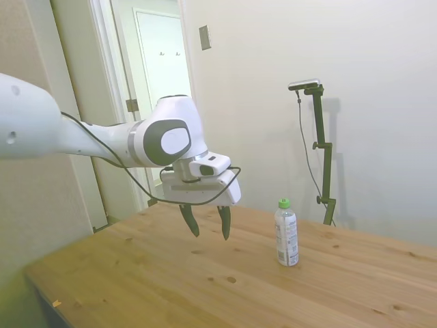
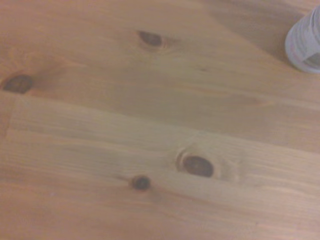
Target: Stand the water bottle
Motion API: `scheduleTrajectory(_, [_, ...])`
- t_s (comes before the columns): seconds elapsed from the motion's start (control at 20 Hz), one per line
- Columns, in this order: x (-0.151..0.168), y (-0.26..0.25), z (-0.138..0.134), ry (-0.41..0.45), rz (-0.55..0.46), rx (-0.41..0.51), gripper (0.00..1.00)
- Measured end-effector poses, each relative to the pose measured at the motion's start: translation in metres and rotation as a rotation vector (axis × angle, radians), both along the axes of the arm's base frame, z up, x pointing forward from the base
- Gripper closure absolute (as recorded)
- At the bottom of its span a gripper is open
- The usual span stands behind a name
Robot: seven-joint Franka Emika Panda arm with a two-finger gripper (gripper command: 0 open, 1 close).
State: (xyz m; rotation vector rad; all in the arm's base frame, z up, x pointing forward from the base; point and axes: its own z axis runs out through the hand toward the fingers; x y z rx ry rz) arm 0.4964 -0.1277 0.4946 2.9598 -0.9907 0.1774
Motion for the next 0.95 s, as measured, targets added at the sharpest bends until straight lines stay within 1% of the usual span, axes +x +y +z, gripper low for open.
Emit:
scheduleTrajectory(0.15, [-0.0094,0.003,-0.0033,0.01,-0.003,0.019,0.0])
scheduleTrajectory(0.5, [-0.01,0.002,-0.0051,0.018,-0.006,-0.001,0.0])
scheduleTrajectory(0.7, [-0.0109,0.0006,-0.0025,0.008,-0.01,-0.003,0.0])
scheduleTrajectory(0.95, [-0.0088,-0.0013,-0.0039,-0.016,-0.007,0.043,0.0])
